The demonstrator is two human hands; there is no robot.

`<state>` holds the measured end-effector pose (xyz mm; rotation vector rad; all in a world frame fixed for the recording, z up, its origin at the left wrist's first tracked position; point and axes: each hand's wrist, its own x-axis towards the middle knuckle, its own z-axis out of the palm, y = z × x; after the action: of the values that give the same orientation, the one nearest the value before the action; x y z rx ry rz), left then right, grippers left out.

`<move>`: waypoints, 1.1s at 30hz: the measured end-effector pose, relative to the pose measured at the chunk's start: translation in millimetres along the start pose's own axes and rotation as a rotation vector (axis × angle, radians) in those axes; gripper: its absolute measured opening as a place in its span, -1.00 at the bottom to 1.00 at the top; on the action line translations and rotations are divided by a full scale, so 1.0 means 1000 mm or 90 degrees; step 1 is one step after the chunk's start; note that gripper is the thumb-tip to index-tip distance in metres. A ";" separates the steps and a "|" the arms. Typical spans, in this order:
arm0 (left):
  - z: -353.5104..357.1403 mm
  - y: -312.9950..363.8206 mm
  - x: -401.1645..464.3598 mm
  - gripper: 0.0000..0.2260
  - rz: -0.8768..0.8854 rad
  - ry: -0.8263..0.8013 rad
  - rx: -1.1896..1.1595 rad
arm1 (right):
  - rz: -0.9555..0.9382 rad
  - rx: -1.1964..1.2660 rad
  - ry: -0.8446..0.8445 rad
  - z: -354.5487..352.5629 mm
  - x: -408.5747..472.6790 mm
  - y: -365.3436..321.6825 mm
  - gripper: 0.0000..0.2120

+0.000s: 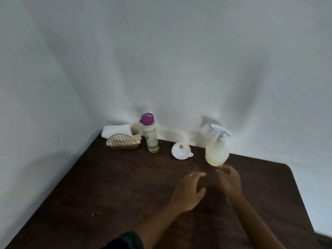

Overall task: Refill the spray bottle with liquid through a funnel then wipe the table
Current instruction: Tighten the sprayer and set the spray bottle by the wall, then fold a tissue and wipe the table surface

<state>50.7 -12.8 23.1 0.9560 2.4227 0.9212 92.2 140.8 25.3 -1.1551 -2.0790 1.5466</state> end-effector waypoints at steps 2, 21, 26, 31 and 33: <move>-0.001 -0.007 -0.030 -0.59 -0.018 0.014 -0.018 | 0.011 0.016 -0.035 0.005 -0.028 0.013 -0.88; -0.093 -0.118 -0.175 -0.75 -0.143 0.147 -0.234 | -0.018 0.029 -0.212 0.156 -0.196 -0.020 -0.85; -0.144 -0.166 -0.176 -0.71 -0.160 0.173 -0.273 | -0.050 -0.002 -0.213 0.211 -0.201 -0.050 -0.85; -0.191 -0.215 -0.160 -0.76 -0.182 0.187 -0.294 | -0.072 0.007 -0.180 0.258 -0.187 -0.075 -0.87; -0.207 -0.233 -0.148 -0.77 -0.187 0.197 -0.301 | -0.083 -0.001 -0.157 0.273 -0.177 -0.083 -0.89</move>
<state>-67.3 -337.4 24.7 0.2967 2.3241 1.5184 -9.7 -179.1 35.9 -0.8455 -2.2584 1.6969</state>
